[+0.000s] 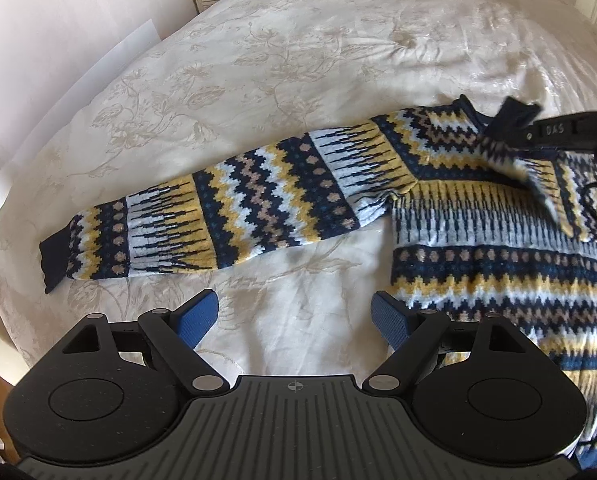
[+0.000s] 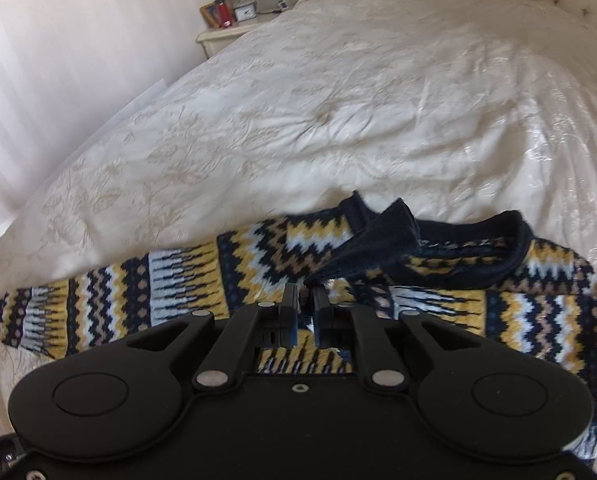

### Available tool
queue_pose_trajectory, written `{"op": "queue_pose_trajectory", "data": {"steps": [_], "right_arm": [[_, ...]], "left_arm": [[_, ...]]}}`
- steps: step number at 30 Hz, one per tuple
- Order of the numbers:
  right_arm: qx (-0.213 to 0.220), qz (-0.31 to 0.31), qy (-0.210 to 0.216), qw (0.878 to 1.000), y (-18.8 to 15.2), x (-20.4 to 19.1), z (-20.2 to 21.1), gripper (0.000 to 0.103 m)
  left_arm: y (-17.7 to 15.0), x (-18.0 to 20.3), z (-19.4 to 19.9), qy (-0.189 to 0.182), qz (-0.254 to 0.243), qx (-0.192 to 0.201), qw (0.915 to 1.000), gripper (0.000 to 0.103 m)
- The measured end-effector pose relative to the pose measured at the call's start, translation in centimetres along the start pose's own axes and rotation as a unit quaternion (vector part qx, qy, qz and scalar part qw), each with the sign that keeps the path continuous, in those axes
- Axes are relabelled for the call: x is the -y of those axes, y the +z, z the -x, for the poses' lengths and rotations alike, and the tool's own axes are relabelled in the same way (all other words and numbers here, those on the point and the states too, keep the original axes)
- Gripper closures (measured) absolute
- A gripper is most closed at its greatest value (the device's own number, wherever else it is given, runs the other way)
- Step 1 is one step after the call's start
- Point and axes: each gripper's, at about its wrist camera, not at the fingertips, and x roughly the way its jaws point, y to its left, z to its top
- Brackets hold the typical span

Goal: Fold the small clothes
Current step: 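Lift the cuff with the right gripper and fold the sleeve across the sweater body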

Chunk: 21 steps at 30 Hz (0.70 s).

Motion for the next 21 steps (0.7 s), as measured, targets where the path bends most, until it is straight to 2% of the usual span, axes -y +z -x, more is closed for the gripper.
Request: {"op": "queue_pose_trajectory", "data": {"steps": [1,2,4,5,8,14,21], "right_arm": [[-0.005,0.010,0.009,1.000,-0.7,-0.8,0.0,0.083],[-0.008,0.018,0.014,1.000,-1.0,-1.2,0.0,0.079],[-0.012,0.029,0.023,0.999,-1.9,-1.6,0.4,0.058],[-0.012,0.029,0.025,0.999,-2.2,-1.5,0.6,0.055],[-0.018,0.014,0.019,1.000,-3.4,-0.3,1.6,0.055],[-0.028,-0.031,-0.017,0.999,-5.7,4.1,3.6,0.055],[-0.040,-0.106,-0.065,0.991,-8.9,10.0,5.9,0.051]], "left_arm": [[0.1,-0.1,-0.1,-0.003,0.003,-0.001,1.0000,0.020],[0.1,-0.2,-0.3,-0.007,0.006,-0.001,1.0000,0.020],[0.3,0.0,-0.5,-0.008,0.007,0.000,0.9999,0.020],[0.5,0.2,-0.6,-0.008,0.006,0.002,1.0000,0.020],[1.1,1.0,-0.9,-0.011,-0.001,0.010,0.9999,0.020],[3.1,3.9,-1.9,-0.027,-0.024,0.025,0.9990,0.020],[5.1,8.5,-3.9,-0.040,-0.066,0.038,0.9963,0.020]]}}
